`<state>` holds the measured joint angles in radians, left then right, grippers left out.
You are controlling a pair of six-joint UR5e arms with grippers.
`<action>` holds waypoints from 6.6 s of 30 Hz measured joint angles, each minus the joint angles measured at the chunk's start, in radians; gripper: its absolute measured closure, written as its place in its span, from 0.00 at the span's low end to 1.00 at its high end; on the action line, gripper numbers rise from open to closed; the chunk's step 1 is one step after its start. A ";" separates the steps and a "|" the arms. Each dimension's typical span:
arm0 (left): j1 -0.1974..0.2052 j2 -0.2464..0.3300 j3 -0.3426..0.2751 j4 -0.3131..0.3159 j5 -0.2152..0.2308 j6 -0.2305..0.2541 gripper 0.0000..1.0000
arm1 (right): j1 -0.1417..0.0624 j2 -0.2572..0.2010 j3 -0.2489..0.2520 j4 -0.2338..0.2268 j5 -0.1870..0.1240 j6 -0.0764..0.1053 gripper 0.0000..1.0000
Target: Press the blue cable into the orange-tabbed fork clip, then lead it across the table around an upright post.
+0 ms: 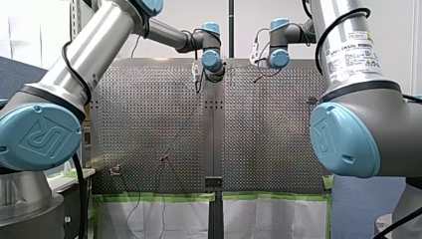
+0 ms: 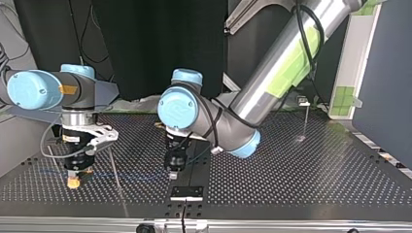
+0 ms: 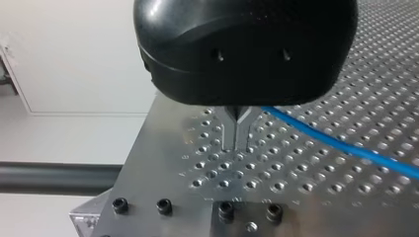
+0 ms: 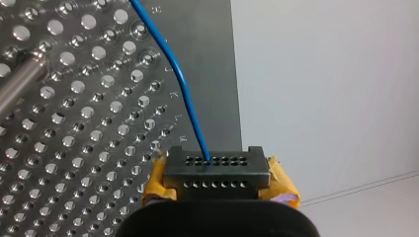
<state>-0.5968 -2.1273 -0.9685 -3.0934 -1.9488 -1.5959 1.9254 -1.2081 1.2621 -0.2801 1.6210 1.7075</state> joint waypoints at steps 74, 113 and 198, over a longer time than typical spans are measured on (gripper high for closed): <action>-0.051 -0.205 0.100 0.056 0.047 -0.086 0.64 | -0.161 0.096 0.232 -0.034 -0.069 0.015 1.00; -0.047 -0.205 0.099 0.050 0.044 -0.085 0.00 | -0.182 0.355 0.343 -0.330 -0.044 0.023 1.00; -0.040 -0.204 0.099 -0.032 0.005 -0.041 0.00 | -0.417 0.786 0.265 -0.635 -0.120 0.076 1.00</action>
<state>-0.6372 -2.3317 -0.8693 -3.1256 -1.9439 -1.6370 1.5082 -0.4219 1.5271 -0.9151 1.5009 1.7833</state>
